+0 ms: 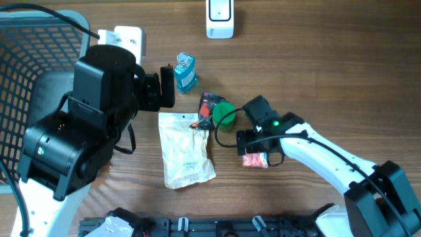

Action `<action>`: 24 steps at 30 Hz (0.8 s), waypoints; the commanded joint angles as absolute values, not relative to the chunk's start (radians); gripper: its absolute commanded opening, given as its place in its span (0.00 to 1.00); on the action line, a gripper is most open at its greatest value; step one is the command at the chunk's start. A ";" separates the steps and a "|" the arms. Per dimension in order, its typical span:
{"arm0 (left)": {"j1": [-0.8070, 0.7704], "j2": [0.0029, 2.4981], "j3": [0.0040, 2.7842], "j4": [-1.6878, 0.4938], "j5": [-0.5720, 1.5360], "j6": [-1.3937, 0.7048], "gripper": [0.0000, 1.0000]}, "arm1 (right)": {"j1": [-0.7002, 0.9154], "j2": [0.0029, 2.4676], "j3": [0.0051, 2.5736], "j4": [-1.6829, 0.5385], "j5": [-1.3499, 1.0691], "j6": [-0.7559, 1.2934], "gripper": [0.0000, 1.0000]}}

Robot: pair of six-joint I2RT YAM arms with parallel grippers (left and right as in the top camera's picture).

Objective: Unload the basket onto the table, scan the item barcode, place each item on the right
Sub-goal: 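Close the right gripper on the Kleenex tissue pack and lift it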

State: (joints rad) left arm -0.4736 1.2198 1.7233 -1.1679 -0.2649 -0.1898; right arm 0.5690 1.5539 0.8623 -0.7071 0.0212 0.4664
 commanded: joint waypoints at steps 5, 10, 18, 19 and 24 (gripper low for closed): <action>-0.468 1.206 1.727 -1.176 -0.282 -0.199 1.00 | 0.572 1.567 1.023 -0.810 0.056 0.445 0.56; -0.468 1.206 1.727 -1.175 -0.282 -0.199 1.00 | 0.572 1.567 1.044 -0.873 0.044 0.497 0.79; -0.468 1.206 1.727 -1.176 -0.282 -0.199 1.00 | 0.573 1.567 1.043 -1.011 0.007 0.700 1.00; -0.468 1.206 1.727 -1.176 -0.282 -0.199 1.00 | 0.573 1.567 1.042 -1.015 0.006 0.713 1.00; -0.468 1.206 1.727 -1.186 -0.283 -0.199 1.00 | 0.583 1.567 1.024 -1.007 -0.020 0.796 1.00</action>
State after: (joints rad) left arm -0.4736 1.2198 1.7233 -1.1763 -0.2649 -0.1898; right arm 0.5694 1.5539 1.0256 -1.0107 0.0113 0.6872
